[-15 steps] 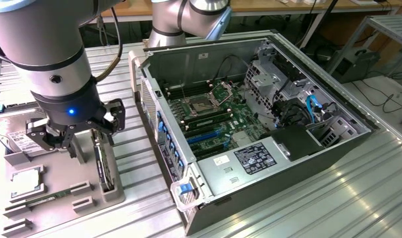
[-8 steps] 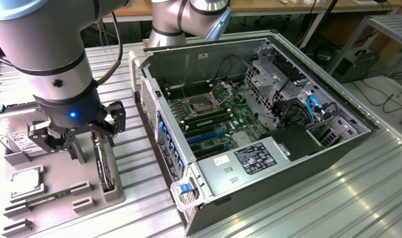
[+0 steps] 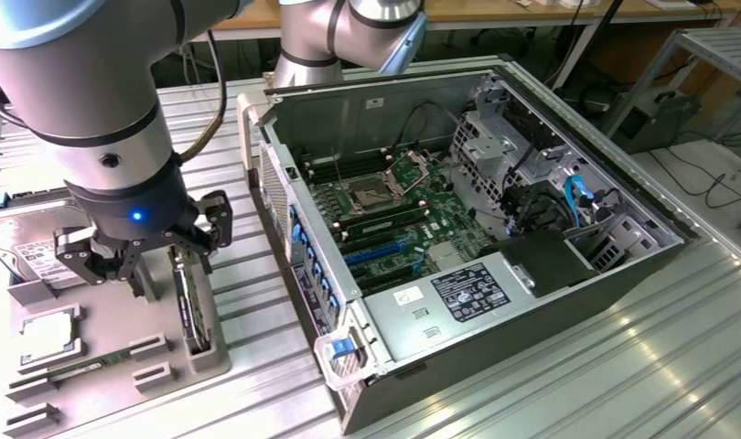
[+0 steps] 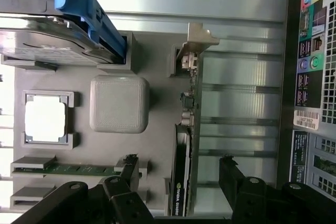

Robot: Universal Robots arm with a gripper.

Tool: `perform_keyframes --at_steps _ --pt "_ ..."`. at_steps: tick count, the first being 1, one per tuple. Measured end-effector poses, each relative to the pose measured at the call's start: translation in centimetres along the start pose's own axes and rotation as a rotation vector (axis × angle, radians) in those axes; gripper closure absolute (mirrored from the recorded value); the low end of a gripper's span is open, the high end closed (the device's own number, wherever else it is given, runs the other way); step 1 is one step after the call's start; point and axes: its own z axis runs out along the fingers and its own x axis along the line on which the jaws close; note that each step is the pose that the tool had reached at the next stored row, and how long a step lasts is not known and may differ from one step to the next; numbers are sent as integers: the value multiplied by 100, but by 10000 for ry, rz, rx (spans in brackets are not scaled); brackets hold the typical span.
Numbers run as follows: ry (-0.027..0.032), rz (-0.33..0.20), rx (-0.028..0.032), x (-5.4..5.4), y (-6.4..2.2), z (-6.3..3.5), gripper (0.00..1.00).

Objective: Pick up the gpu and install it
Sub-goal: 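Pick up the gpu and move the gpu toward the slot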

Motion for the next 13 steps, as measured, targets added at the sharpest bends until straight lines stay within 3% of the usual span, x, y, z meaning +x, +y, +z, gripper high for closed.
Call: perform_keyframes --at_steps 13 --pt "1 22 0 1 -4 124 28"
